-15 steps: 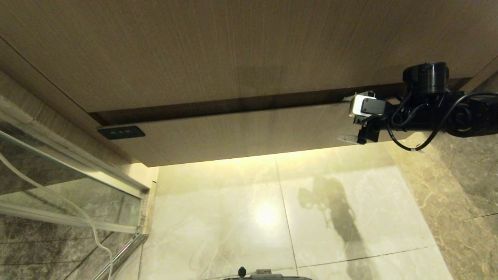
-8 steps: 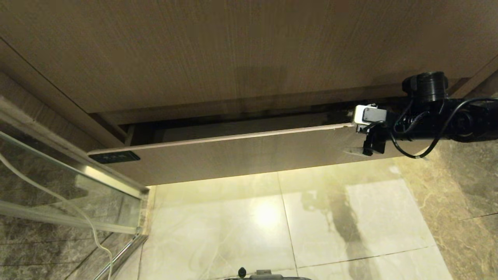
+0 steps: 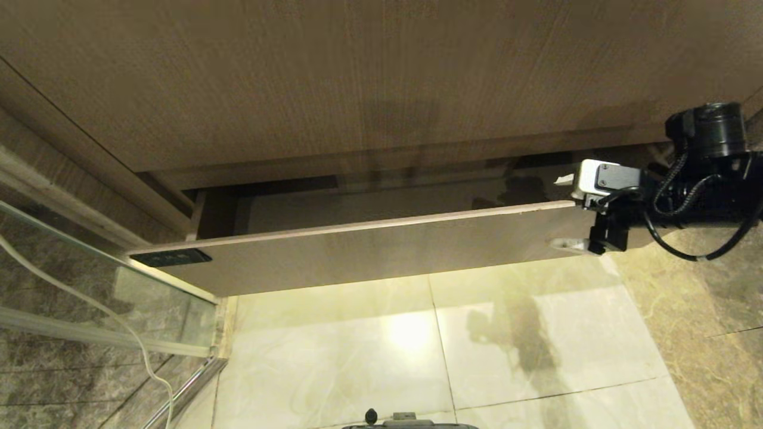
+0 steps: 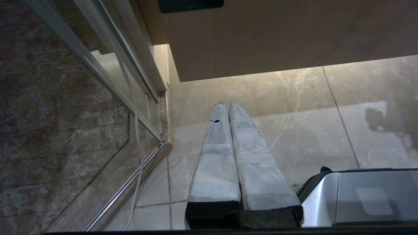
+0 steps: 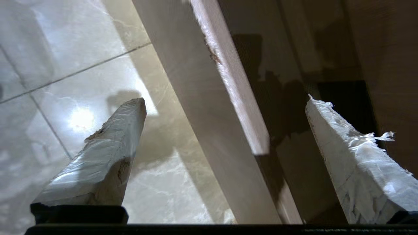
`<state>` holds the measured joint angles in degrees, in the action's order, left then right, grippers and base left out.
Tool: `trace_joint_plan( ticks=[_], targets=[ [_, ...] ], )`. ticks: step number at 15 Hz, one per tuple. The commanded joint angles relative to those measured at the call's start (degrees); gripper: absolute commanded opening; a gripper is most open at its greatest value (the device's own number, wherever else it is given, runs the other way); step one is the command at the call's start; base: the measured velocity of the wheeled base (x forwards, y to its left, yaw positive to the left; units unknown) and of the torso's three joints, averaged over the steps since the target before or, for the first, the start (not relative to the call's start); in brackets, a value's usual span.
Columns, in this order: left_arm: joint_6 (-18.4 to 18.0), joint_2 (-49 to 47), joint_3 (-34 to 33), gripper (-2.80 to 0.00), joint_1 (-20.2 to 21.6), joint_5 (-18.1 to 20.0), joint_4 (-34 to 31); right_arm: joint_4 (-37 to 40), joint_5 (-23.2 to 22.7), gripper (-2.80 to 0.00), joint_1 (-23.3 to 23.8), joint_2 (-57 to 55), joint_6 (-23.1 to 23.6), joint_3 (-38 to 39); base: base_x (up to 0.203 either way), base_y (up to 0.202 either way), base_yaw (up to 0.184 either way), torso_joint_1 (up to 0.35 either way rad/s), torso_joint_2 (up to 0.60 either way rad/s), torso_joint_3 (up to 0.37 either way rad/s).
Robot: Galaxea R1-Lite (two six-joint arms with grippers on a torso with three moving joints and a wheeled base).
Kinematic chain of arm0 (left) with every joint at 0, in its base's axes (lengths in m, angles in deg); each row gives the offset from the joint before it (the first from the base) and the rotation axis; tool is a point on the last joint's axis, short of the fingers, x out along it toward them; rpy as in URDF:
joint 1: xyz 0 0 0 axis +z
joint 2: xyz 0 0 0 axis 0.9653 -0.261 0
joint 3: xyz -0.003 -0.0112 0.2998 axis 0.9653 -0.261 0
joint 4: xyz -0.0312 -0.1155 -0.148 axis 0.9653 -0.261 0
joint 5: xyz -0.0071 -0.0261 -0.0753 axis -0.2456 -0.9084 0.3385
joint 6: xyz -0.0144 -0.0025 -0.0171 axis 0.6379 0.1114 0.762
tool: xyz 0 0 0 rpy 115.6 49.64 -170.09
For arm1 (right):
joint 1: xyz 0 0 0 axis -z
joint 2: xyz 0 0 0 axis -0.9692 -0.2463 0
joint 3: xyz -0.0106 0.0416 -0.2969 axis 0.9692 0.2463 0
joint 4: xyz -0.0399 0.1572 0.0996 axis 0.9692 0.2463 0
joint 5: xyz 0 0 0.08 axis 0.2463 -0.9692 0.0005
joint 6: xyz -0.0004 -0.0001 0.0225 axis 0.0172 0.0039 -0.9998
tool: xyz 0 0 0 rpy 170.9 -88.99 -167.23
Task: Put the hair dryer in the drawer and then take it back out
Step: Pull open the drawer
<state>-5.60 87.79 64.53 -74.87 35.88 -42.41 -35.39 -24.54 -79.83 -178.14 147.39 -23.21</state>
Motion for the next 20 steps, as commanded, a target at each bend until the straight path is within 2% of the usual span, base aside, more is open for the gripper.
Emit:
trace_joint_plan(
  ticks=[1, 5, 7, 9, 10, 13, 14, 15, 16, 18, 20],
  targets=[
    [0.0, 0.0, 0.0, -2.80, 0.0, 0.0, 0.0, 0.3, -0.1, 0.00, 0.0, 7.6, 0.1, 3.1, 0.000, 0.000, 0.000, 0.000, 0.00, 0.000],
    [0.0, -0.1, 0.0, -2.80, 0.0, 0.0, 0.0, 8.6, 1.7, 0.00, 0.0, 16.9, -3.6, 3.9, 0.000, 0.000, 0.000, 0.000, 0.00, 0.000],
    [0.0, 0.0, 0.1, -2.80, 0.0, 0.0, 0.0, 13.2, 7.0, 0.00, 0.0, 23.3, -7.5, 4.1, 0.000, 0.000, 0.000, 0.000, 0.00, 0.000],
    [0.0, 0.0, 0.0, -2.80, 0.0, 0.0, 0.0, 20.2, 12.6, 0.00, 0.0, 29.5, -14.3, 5.3, 0.000, 0.000, 0.000, 0.000, 0.00, 0.000],
    [0.0, -0.1, 0.0, -2.80, 0.0, 0.0, 0.0, 23.7, 13.8, 0.00, 0.1, 33.3, -19.7, 6.5, 0.000, 0.000, 0.000, 0.000, 0.00, 0.000],
    [0.0, -0.1, 0.0, -2.80, 0.0, 0.0, 0.0, 28.2, 15.5, 0.00, 1.0, 43.4, -37.2, 13.5, 0.000, 0.000, 0.000, 0.000, 0.00, 0.000],
    [0.0, 0.0, 0.0, -2.80, 0.0, 0.0, 0.0, 28.4, 15.8, 0.00, 2.3, 45.9, -39.5, 15.5, 0.000, 0.000, 0.000, 0.000, 0.00, 0.000],
    [0.0, 0.0, 0.0, -2.80, 0.0, 0.0, 0.0, 28.6, 16.2, -0.78, 3.8, 47.9, -40.5, 17.2, 0.000, 0.000, 0.000, 0.000, 0.00, 0.000],
    [0.0, -0.1, 0.0, -2.80, 0.0, 0.0, 0.0, 28.4, 17.7, -2.80, 4.5, 49.0, -41.0, 18.6, 0.000, 0.000, 0.000, 0.000, 0.00, 0.000],
    [0.0, -0.1, 0.1, -2.80, 0.0, 0.0, 0.0, 28.4, 22.3, -2.80, 4.7, 50.7, -42.4, 19.4, 0.000, 0.000, 0.000, 0.000, 0.00, 0.000],
    [0.0, -0.1, 0.0, -2.80, 0.0, 0.0, 0.0, 28.4, 23.7, -2.80, 4.6, 52.7, -47.5, 20.5, 0.000, 0.000, 0.000, 0.000, 0.00, 0.000]
  ],
)
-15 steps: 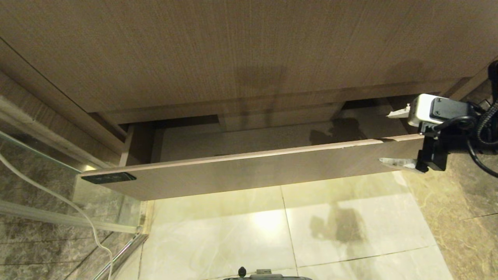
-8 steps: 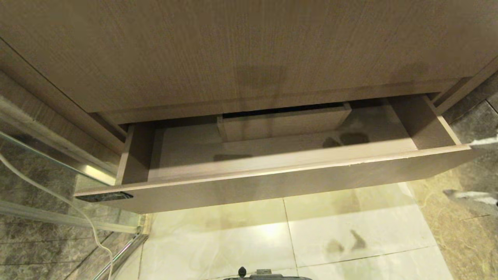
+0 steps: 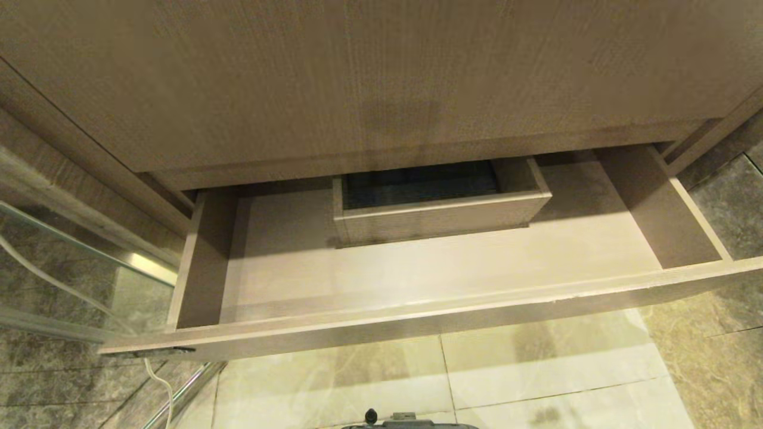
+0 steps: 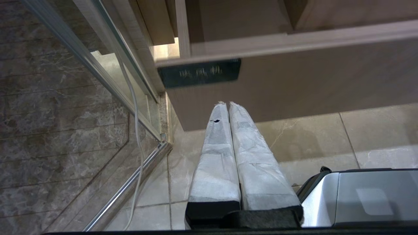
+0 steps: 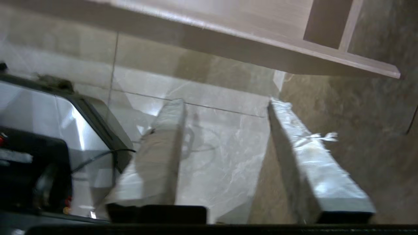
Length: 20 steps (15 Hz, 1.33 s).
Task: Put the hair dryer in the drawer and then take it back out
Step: Pull open the drawer, then pick up the hairdryer
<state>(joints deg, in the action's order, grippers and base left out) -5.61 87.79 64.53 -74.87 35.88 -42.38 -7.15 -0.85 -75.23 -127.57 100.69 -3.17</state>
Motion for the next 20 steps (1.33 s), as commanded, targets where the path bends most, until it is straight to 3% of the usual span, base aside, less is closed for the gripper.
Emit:
trace_joint_plan(
  ticks=[1, 5, 9, 10, 14, 17, 20],
  targets=[
    [0.0, -0.1, 0.1, -2.80, 0.0, 0.0, 0.0, 0.1, 0.3, -2.80, 0.0, 3.0, -2.8, 1.3, 0.000, 0.000, 0.000, 0.000, 0.00, 0.000],
    [0.0, -0.1, 0.1, -2.80, 0.0, 0.0, 0.0, 1.2, 0.6, -2.80, 0.7, 14.9, -10.7, 9.4, 0.000, 0.000, 0.000, 0.000, 0.00, 0.000],
    [0.0, 0.0, 0.0, -2.80, 0.0, 0.0, 0.0, -1.0, 0.5, -2.80, 1.0, 30.0, -15.1, 25.1, 0.000, 0.000, 0.000, 0.000, 0.00, 0.000],
    [0.0, -0.1, 0.0, -2.80, 0.0, 0.0, 0.0, -4.3, 0.4, -2.80, 1.0, 31.9, -15.5, 28.7, 0.000, 0.000, 0.000, 0.000, 0.00, 0.000],
    [0.0, -0.1, 0.0, -2.80, 0.0, 0.0, 0.0, -29.2, 0.4, -2.80, 0.1, 36.9, -16.0, 44.9, 0.000, 0.000, 0.000, 0.000, 0.00, 0.000],
    [0.0, 0.0, 0.1, -2.80, 0.0, 0.0, 0.0, -28.6, 0.1, -2.80, -0.4, 45.9, -17.4, 46.4, 0.000, 0.000, 0.000, 0.000, 0.00, 0.000],
    [0.0, 0.0, 0.0, -2.80, 0.0, 0.0, 0.0, -28.2, 0.1, -2.80, -0.6, 45.8, -19.4, 46.6, 0.000, 0.000, 0.000, 0.000, 0.00, 0.000]
  ],
)
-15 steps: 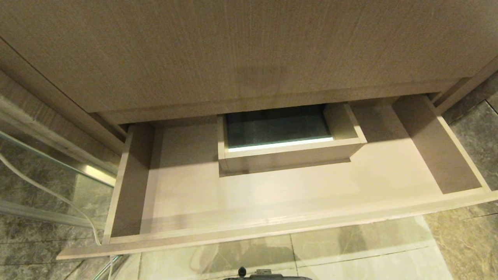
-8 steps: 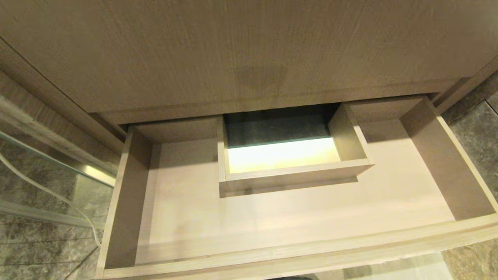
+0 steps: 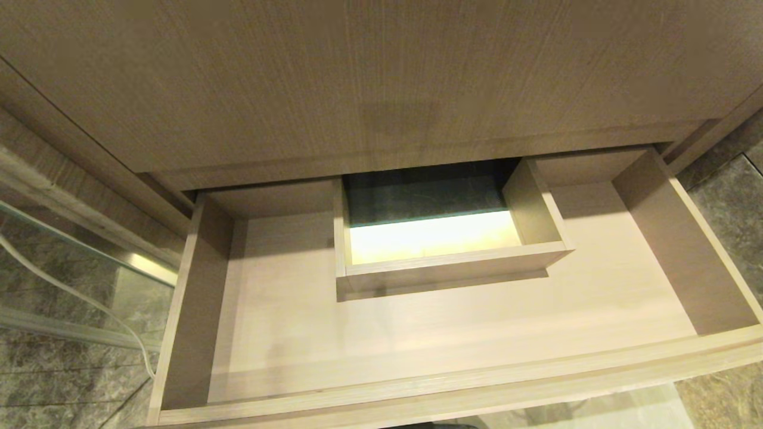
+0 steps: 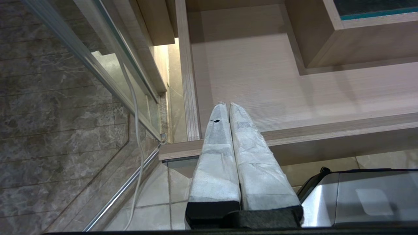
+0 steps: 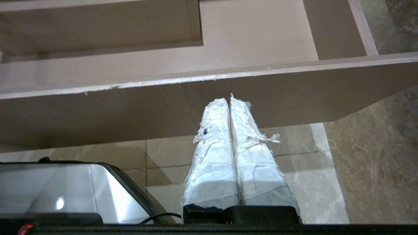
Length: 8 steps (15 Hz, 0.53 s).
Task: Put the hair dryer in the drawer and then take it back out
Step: Pick up the hairdryer
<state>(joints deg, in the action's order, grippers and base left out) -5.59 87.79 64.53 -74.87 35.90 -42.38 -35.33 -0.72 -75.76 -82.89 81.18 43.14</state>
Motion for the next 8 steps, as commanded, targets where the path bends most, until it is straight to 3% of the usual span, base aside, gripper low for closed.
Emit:
trace_joint_plan(
  ticks=[1, 8],
  targets=[
    [0.0, 0.0, 0.0, -2.80, 0.0, -0.1, 0.0, -0.1, 0.1, -2.80, -0.1, 1.1, -0.3, 0.2, 0.000, 0.000, 0.000, 0.000, 0.00, 0.000],
    [0.0, 0.0, 0.0, -2.80, 0.0, -0.1, 0.0, -0.1, 0.1, -2.80, -0.1, 1.1, -0.5, 0.2, 0.000, 0.000, 0.000, 0.000, 0.00, 0.000]
  ],
)
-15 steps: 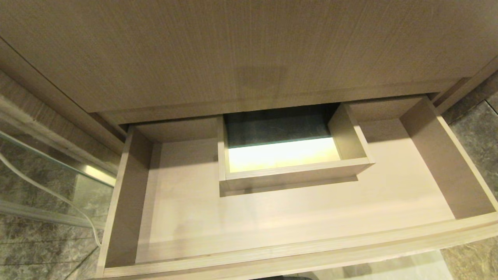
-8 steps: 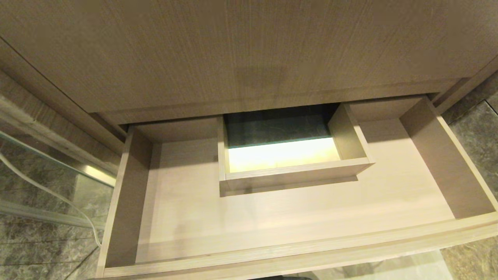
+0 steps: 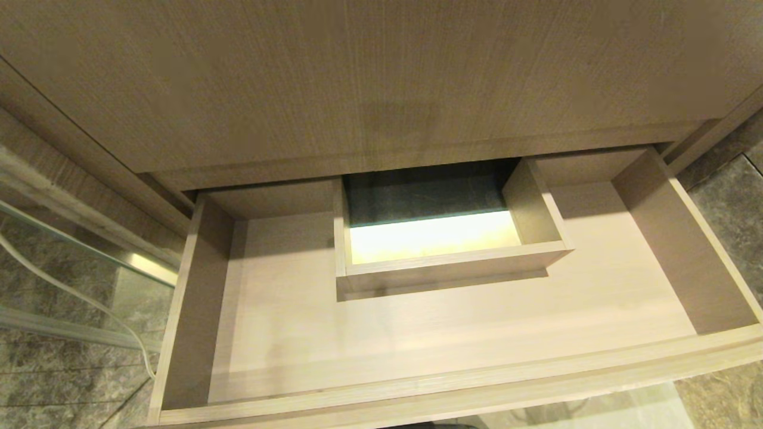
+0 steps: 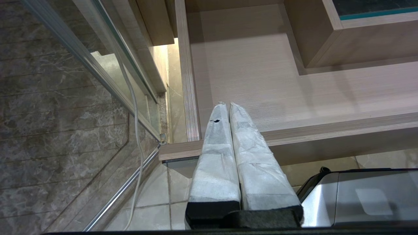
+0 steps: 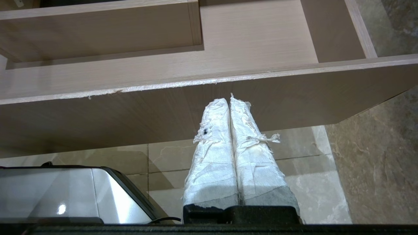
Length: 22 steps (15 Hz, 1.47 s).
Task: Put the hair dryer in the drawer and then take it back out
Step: Pick up the hairdryer
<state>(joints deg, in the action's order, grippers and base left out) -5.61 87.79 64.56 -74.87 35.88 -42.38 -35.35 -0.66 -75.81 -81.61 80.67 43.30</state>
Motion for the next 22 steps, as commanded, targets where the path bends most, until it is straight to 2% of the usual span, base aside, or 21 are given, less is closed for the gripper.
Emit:
trace_joint_plan(
  ticks=[1, 12, 16, 22],
  targets=[
    [0.0, -0.1, 0.0, -2.80, 0.0, 0.0, 0.0, 0.0, 0.0, -2.80, 0.0, -0.2, 0.1, 0.0, 0.000, 0.000, 0.000, 0.000, 0.00, 0.000],
    [0.0, -0.1, 0.0, -2.80, 0.0, 0.0, 0.0, 0.0, 0.2, -2.80, 0.0, -0.2, -0.9, 0.0, 0.000, 0.000, 0.000, 0.000, 0.00, 0.000],
    [0.0, 0.0, 0.0, -2.80, 0.0, 0.0, 0.0, 0.1, 0.2, -2.80, 0.0, -0.2, -0.9, 0.1, 0.000, 0.000, 0.000, 0.187, -0.08, -0.078],
    [0.0, 0.0, 0.0, -2.80, 0.0, 0.0, 0.0, 0.1, 0.2, -2.80, 0.0, -0.2, -0.9, 0.1, 0.000, 0.000, 0.000, 0.190, -0.48, -0.167]
  ],
)
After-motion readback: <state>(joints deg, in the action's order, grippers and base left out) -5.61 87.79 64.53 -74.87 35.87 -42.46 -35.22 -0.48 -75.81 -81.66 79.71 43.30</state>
